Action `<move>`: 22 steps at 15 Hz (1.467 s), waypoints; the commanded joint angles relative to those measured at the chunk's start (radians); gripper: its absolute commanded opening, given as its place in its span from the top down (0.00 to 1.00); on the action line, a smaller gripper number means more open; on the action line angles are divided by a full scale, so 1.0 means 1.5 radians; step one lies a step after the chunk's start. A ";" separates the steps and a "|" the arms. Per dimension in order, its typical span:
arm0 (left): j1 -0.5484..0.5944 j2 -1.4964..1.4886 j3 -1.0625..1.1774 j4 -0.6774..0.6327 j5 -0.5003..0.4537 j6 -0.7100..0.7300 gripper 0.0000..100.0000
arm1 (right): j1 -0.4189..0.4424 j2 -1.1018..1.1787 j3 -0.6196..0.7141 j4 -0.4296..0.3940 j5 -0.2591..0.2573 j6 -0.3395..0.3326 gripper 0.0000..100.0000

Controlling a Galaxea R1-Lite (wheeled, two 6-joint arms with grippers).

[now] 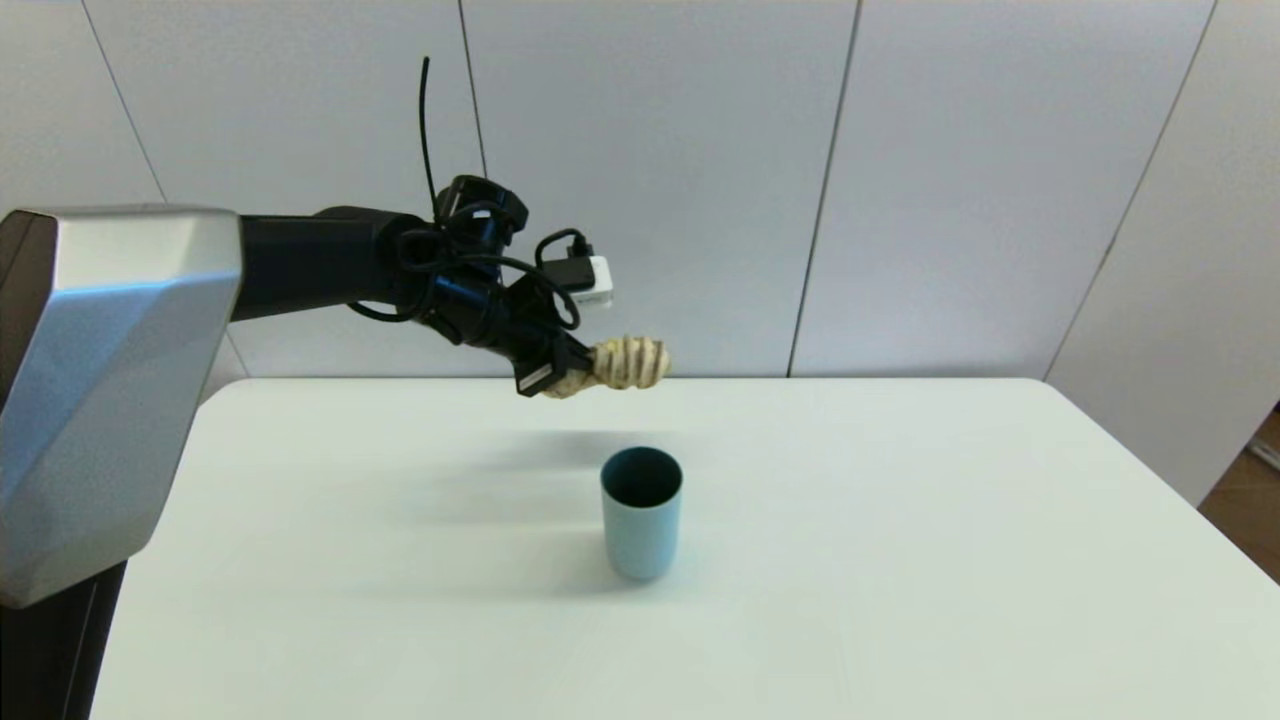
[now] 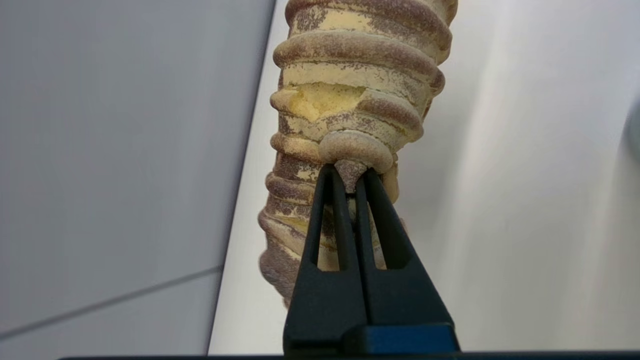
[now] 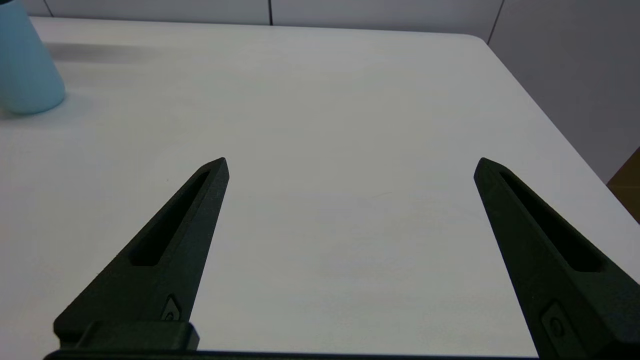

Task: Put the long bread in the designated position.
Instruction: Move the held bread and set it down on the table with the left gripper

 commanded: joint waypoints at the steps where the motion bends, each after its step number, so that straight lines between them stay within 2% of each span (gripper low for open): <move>1: -0.022 0.007 -0.001 -0.008 -0.001 -0.003 1.00 | 0.000 0.001 0.000 0.000 0.000 0.000 0.00; 13: -0.030 -0.001 0.000 -0.019 -0.003 -0.001 1.00 | 0.000 0.001 0.000 0.000 0.000 0.000 0.00; 22: -0.100 -0.009 -0.001 -0.052 -0.006 -0.001 1.00 | 0.000 0.001 0.000 0.000 0.000 -0.001 0.00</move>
